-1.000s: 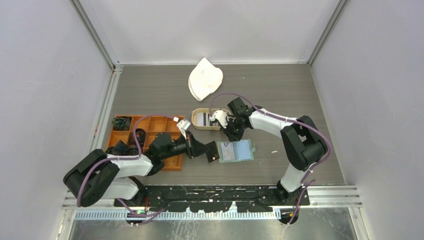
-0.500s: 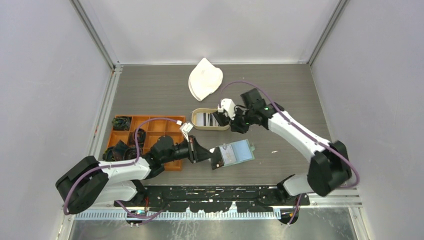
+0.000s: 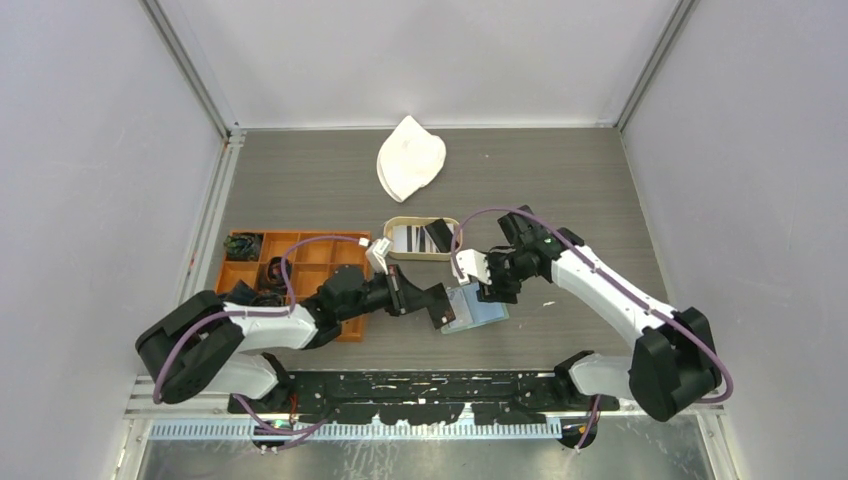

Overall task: Put the credit cards into the card holder
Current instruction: Insert the credit card into the card holder.

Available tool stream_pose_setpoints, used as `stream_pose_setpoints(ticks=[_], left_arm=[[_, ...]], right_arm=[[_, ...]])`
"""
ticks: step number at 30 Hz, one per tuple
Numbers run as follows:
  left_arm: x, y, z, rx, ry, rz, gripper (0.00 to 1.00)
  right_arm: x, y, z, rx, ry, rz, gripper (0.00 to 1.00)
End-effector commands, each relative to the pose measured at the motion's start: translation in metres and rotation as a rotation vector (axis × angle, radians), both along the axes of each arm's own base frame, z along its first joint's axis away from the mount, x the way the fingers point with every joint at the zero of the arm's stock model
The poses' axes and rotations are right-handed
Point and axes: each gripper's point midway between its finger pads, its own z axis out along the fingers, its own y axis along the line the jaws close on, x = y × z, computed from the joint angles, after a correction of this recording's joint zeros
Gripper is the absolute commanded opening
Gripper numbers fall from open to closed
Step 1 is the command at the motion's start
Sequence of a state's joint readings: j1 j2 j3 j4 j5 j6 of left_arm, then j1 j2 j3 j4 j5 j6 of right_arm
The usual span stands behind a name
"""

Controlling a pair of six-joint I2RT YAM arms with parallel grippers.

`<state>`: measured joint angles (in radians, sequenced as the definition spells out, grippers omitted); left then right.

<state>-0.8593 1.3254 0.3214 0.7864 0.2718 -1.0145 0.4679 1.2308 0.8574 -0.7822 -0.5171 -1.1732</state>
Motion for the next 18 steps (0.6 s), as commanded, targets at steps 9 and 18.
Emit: stream_pose_setpoints(ticks=[9,18], left_arm=[[0.028,-0.03,0.002,0.067,0.004,0.098,0.0],[0.033,-0.054,-0.02,0.083,0.051,0.061,0.0]], right_arm=[[0.031,-0.028,-0.021,-0.154,-0.045,-0.01,0.57],[0.029,-0.049,-0.045,-0.28,-0.009,0.018,0.58]])
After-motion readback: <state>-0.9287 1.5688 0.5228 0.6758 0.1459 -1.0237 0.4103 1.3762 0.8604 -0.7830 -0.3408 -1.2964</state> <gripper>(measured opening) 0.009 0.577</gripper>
